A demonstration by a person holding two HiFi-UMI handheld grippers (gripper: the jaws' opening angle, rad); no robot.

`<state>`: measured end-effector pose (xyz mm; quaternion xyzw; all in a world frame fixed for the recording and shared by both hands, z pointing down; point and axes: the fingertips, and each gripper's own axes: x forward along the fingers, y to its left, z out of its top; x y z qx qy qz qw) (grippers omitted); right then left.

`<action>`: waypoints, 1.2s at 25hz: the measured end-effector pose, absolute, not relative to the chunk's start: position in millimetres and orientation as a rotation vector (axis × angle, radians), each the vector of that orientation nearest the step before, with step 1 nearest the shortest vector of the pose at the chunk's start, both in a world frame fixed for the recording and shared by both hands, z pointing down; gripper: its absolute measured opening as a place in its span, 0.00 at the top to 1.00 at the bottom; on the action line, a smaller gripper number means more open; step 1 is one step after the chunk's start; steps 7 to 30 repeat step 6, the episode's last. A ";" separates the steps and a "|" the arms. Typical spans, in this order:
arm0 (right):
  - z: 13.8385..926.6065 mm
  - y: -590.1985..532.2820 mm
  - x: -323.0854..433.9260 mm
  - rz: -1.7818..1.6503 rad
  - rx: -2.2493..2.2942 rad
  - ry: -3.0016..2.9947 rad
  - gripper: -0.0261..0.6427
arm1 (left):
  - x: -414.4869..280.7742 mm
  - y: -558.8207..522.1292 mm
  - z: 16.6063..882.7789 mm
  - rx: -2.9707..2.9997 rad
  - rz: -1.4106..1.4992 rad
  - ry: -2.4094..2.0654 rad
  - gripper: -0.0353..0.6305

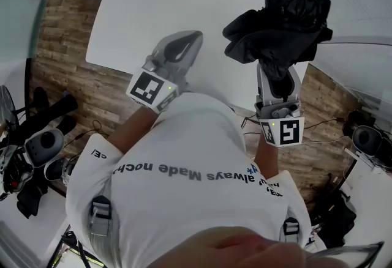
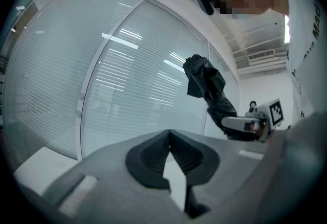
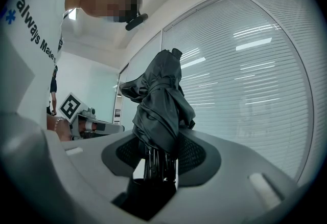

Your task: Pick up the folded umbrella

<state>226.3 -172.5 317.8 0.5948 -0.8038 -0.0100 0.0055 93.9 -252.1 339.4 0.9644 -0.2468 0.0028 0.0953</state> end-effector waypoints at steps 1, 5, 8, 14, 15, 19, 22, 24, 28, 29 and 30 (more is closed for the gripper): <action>318.6 -175.6 220.6 -0.033 1.861 -2.516 0.70 | 88.0 -255.2 340.8 2.857 0.007 -0.732 0.94; 316.1 -175.8 223.3 -0.040 1.863 -2.514 0.70 | 90.0 -255.8 338.9 2.858 0.003 -0.734 0.94; 314.7 -173.7 227.8 -0.041 1.865 -2.514 0.70 | 94.3 -254.0 337.4 2.859 0.002 -0.734 0.94; 314.7 -173.7 227.8 -0.041 1.865 -2.514 0.70 | 94.3 -254.0 337.4 2.859 0.002 -0.734 0.94; 314.7 -173.7 227.8 -0.041 1.865 -2.514 0.70 | 94.3 -254.0 337.4 2.859 0.002 -0.734 0.94; 314.7 -173.7 227.8 -0.041 1.865 -2.514 0.70 | 94.3 -254.0 337.4 2.859 0.002 -0.734 0.94; 314.7 -173.7 227.8 -0.041 1.865 -2.514 0.70 | 94.3 -254.0 337.4 2.859 0.002 -0.734 0.94; 314.7 -173.7 227.8 -0.041 1.865 -2.514 0.70 | 94.3 -254.0 337.4 2.859 0.002 -0.734 0.94; 314.7 -173.7 227.8 -0.041 1.865 -2.514 0.70 | 94.3 -254.0 337.4 2.859 0.002 -0.734 0.94; 314.7 -173.7 227.8 -0.041 1.865 -2.514 0.70 | 94.3 -254.0 337.4 2.859 0.002 -0.734 0.94; 314.7 -173.7 227.8 -0.041 1.865 -2.514 0.70 | 94.3 -254.0 337.4 2.859 0.002 -0.734 0.94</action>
